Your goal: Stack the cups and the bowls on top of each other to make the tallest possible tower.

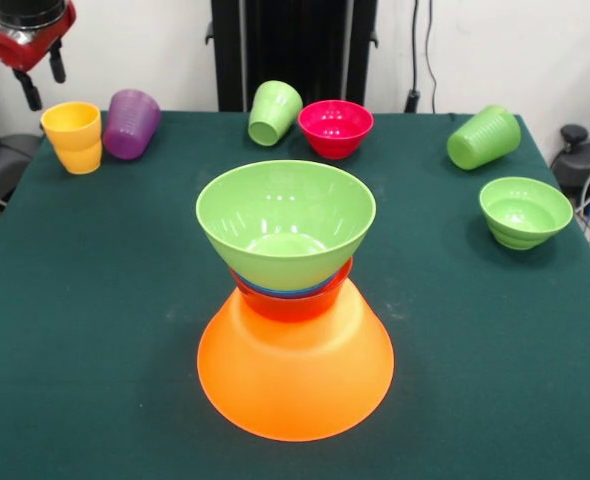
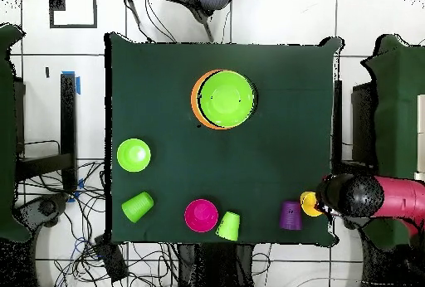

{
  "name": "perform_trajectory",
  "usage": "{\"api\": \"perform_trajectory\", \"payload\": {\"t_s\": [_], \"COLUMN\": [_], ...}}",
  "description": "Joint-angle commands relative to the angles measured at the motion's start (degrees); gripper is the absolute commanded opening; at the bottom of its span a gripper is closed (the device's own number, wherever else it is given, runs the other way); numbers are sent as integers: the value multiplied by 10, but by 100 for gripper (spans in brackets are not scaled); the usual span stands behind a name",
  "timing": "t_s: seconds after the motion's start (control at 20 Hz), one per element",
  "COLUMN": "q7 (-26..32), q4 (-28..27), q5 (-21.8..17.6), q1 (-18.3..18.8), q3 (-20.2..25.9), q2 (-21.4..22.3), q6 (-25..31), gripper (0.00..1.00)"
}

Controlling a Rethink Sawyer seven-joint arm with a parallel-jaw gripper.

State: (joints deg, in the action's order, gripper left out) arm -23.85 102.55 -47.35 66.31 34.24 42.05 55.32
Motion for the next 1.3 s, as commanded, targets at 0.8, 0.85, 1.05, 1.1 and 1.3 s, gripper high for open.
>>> {"api": "perform_trajectory", "payload": {"t_s": [0.8,0.85,1.05,1.1,1.3], "q7": [55,53,42,41,37], "q4": [22,23,9,7,0], "q5": [17,17,4,3,-11], "q1": [35,37,26,25,17], "q3": [66,68,54,53,44], "q2": [-100,-103,-104,-105,-103], "q6": [-100,-100,-87,-85,-81], "gripper": [100,100,100,100,100]}}
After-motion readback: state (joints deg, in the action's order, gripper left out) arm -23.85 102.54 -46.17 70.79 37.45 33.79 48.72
